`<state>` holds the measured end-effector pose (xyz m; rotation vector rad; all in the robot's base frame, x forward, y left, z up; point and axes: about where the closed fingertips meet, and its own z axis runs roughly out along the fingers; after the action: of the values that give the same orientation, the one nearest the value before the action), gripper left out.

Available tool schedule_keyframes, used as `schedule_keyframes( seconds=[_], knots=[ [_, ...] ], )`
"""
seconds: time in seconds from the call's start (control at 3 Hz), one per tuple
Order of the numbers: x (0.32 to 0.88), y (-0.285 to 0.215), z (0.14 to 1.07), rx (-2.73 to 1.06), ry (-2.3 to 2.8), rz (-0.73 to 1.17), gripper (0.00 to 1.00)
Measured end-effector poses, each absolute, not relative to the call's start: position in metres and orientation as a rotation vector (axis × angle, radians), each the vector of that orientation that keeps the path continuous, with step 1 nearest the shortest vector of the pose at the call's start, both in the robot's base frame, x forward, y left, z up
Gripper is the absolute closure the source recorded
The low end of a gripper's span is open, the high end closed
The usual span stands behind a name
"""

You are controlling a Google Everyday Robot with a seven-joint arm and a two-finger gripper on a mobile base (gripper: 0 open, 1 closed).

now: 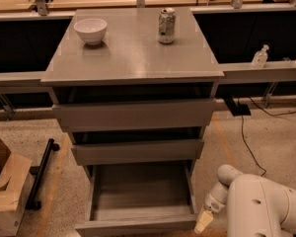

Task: Close bottom drawer

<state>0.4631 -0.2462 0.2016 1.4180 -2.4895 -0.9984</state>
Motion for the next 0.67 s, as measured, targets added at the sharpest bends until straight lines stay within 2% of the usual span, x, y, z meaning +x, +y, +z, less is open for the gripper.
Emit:
schedule_keyframes(
  seconds=[0.33,0.67],
  knots=[
    [0.4631,-0.2462,0.205,1.418,-2.489,-0.998,0.0],
    [0.4631,-0.2462,0.2105,1.418,-2.49,-0.998,0.0]
  ],
)
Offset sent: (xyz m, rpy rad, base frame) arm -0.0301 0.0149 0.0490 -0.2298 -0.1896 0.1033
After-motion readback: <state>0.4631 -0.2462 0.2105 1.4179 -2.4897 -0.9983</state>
